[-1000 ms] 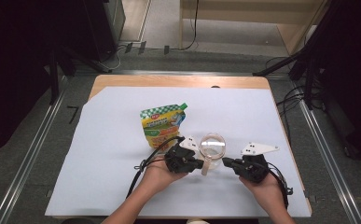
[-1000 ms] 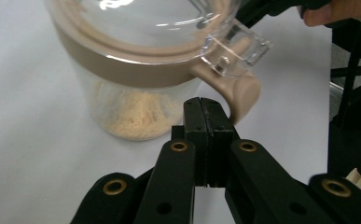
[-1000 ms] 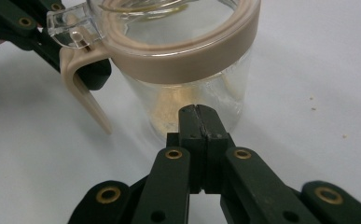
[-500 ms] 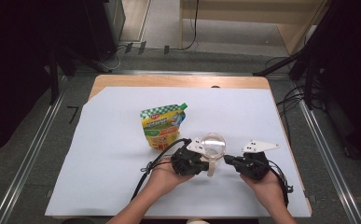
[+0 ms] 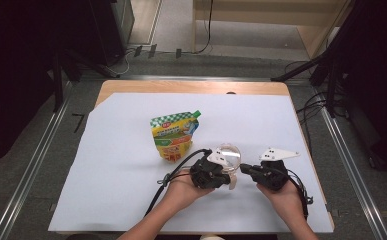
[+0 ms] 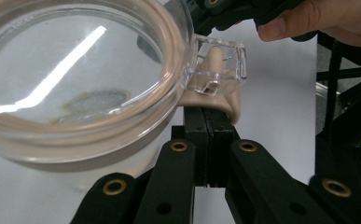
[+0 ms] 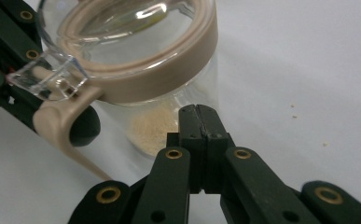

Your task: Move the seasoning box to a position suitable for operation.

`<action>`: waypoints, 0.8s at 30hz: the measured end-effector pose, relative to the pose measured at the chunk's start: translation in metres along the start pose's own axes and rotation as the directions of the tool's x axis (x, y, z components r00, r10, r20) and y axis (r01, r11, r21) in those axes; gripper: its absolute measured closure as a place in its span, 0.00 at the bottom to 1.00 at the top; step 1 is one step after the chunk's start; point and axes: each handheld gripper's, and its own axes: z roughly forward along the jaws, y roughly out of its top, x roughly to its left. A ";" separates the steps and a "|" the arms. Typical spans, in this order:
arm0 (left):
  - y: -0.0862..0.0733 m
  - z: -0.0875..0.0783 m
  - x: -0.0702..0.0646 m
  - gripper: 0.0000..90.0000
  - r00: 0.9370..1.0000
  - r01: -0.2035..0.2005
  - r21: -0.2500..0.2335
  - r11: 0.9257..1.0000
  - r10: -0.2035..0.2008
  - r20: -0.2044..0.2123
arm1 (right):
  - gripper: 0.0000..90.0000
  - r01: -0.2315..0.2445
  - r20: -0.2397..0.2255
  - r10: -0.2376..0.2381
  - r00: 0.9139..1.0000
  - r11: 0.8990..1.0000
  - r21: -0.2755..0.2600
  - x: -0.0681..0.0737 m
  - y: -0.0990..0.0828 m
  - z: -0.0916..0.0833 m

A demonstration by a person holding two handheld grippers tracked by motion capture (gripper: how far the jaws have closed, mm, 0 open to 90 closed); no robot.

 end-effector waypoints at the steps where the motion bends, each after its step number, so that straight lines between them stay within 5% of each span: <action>1: -0.001 -0.003 0.001 1.00 1.000 0.004 0.006 1.000 -0.004 -0.007 | 1.00 -0.002 0.002 0.002 1.000 1.000 -0.001 0.001 0.000 -0.001; 4: -0.004 -0.010 0.004 1.00 1.000 0.007 0.006 1.000 -0.006 -0.012 | 1.00 -0.027 0.002 0.027 1.000 1.000 0.002 0.003 0.000 -0.006; 17: -0.011 -0.039 0.016 0.94 0.999 0.027 -0.002 1.000 -0.027 -0.022 | 1.00 0.013 -0.035 -0.014 0.999 1.000 -0.028 0.039 -0.012 -0.029; 24: -0.012 -0.051 0.020 0.78 0.999 0.040 -0.025 0.999 -0.040 -0.033 | 1.00 0.065 -0.075 -0.067 0.995 0.998 -0.019 0.061 -0.015 -0.022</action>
